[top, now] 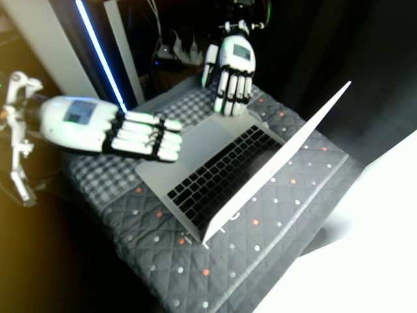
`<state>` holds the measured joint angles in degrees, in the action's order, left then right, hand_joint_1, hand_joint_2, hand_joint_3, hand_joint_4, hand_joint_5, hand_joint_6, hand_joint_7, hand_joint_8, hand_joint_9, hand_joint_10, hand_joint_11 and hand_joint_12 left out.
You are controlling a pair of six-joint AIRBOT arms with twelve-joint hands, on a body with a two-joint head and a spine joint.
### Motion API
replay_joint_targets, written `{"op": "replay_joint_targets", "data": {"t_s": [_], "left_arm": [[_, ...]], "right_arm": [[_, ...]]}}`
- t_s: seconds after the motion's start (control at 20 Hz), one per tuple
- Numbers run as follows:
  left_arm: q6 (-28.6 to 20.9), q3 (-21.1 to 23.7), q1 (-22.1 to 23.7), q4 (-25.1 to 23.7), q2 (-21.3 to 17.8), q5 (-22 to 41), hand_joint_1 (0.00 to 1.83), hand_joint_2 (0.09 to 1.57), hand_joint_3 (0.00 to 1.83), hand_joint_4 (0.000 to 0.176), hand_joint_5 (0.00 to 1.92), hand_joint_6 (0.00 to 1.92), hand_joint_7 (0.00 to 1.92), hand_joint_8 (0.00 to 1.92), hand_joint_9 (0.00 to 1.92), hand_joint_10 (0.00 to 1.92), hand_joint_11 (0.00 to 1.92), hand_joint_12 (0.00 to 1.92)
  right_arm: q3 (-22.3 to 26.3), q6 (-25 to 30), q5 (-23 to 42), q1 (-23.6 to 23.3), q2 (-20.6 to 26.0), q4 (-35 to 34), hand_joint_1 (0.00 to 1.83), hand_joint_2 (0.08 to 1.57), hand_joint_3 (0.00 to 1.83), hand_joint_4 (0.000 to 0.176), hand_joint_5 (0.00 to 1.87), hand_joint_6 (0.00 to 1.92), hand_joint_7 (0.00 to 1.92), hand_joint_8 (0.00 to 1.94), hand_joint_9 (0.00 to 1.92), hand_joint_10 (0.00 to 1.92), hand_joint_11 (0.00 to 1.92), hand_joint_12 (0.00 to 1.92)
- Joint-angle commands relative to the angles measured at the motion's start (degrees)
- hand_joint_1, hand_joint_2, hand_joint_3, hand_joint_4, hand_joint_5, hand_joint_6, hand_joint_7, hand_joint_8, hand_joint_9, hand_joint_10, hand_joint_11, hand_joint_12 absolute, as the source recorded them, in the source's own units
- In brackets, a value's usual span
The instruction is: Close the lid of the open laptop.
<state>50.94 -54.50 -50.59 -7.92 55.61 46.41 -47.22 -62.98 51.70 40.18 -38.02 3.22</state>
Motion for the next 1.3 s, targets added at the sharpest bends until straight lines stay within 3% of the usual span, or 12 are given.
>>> {"op": "replay_joint_targets", "data": {"t_s": [0.0,0.15,0.25,0.35,0.5,0.55,0.65,0.8,0.95,1.05,1.1,1.25], "left_arm": [[-0.7,-0.1,-0.1,0.4,0.7,2.2,0.33,1.43,0.0,0.085,0.17,0.0,0.21,0.0,0.07,0.21,0.0,0.49],[-0.7,0.1,-0.3,0.3,0.6,2.9,0.27,1.44,0.0,0.103,0.15,0.0,0.19,0.0,0.06,0.19,0.0,0.47],[-0.7,0.2,-0.2,0.2,0.4,3.5,0.32,1.43,0.0,0.072,0.19,0.02,0.23,0.01,0.1,0.21,0.0,0.62],[-0.7,0.2,-0.2,0.2,0.1,3.8,0.24,1.45,0.0,0.083,0.17,0.0,0.21,0.0,0.08,0.2,0.0,0.61],[-0.7,0.1,-0.3,0.2,0.1,3.8,0.41,1.44,0.0,0.067,0.19,0.01,0.24,0.01,0.12,0.21,0.0,0.6],[-0.7,0.1,-0.2,0.2,0.1,3.7,0.4,1.44,0.0,0.063,0.18,0.0,0.23,0.01,0.11,0.2,0.0,0.58],[-0.7,0.0,-0.2,0.2,0.3,3.6,0.3,1.45,0.01,0.082,0.16,0.0,0.22,0.0,0.11,0.19,0.0,0.57],[-0.7,-0.2,-0.1,0.2,0.6,3.5,0.34,1.45,0.0,0.067,0.16,0.0,0.2,0.0,0.09,0.17,0.0,0.47],[-0.7,-0.3,-0.2,0.2,1.0,3.4,0.26,1.46,0.0,0.053,0.17,0.0,0.22,0.01,0.11,0.15,0.0,0.48],[-1.0,-0.5,-0.1,0.1,1.4,3.3,0.25,1.46,0.0,0.053,0.18,0.01,0.23,0.01,0.12,0.14,0.0,0.41],[-1.0,-0.6,-0.1,0.0,1.6,3.4,0.28,1.45,0.0,0.046,0.19,0.01,0.24,0.01,0.13,0.14,0.0,0.41],[-1.1,-0.7,-0.1,0.0,2.0,3.6,0.26,1.45,0.0,0.065,0.19,0.0,0.24,0.0,0.13,0.12,0.0,0.61]], "right_arm": [[-0.8,0.0,8.4,-1.6,0.3,-1.4,0.52,1.35,0.0,0.056,0.0,0.0,0.0,0.0,0.0,0.0,0.0,0.0],[-2.8,0.0,8.1,-5.5,-1.7,-1.4,0.44,1.35,0.0,0.083,0.0,0.0,0.0,0.0,0.0,0.0,0.0,0.0],[-4.1,0.0,7.2,-9.1,-3.0,-1.3,0.44,1.34,0.0,0.094,0.0,0.0,0.0,0.0,0.0,0.0,0.0,0.0],[-5.3,-1.3,5.2,-13.3,-4.7,-0.8,0.43,1.35,0.0,0.091,0.0,0.0,0.0,0.0,0.0,0.0,0.0,0.0],[-7.6,-3.0,-0.8,-21.3,-8.0,0.5,0.46,1.35,0.0,0.119,0.0,0.0,0.0,0.0,0.0,0.0,0.0,0.0],[-8.4,-3.0,-2.4,-23.1,-8.8,0.7,0.42,1.35,0.0,0.102,0.0,0.0,0.0,0.0,0.0,0.0,0.0,0.0],[-10.1,-3.0,-4.4,-25.9,-10.5,0.7,0.37,1.36,0.0,0.14,0.0,0.0,0.0,0.0,0.0,0.0,0.0,0.23],[-12.5,-5.1,-7.9,-30.3,-12.4,-1.9,0.31,1.37,0.0,0.159,0.0,0.0,0.0,0.0,0.0,0.0,0.0,0.0],[-12.8,-19.8,-14.0,-35.7,-13.5,-10.4,0.41,1.41,0.01,0.103,0.0,0.0,0.0,0.0,0.0,0.0,0.0,0.0],[-14.3,-21.4,-15.8,-36.9,-14.1,-14.0,0.52,1.42,0.0,0.026,0.0,0.0,0.0,0.0,0.0,0.0,0.0,0.0],[-15.4,-21.5,-16.6,-37.0,-14.4,-15.6,0.54,1.42,0.0,0.036,0.0,0.0,0.0,0.0,0.0,0.0,0.0,0.0],[-18.8,-21.5,-20.3,-37.1,-15.5,-20.0,0.6,1.38,0.0,0.0,0.0,0.0,0.0,0.0,0.0,0.0,0.0,0.0]]}}
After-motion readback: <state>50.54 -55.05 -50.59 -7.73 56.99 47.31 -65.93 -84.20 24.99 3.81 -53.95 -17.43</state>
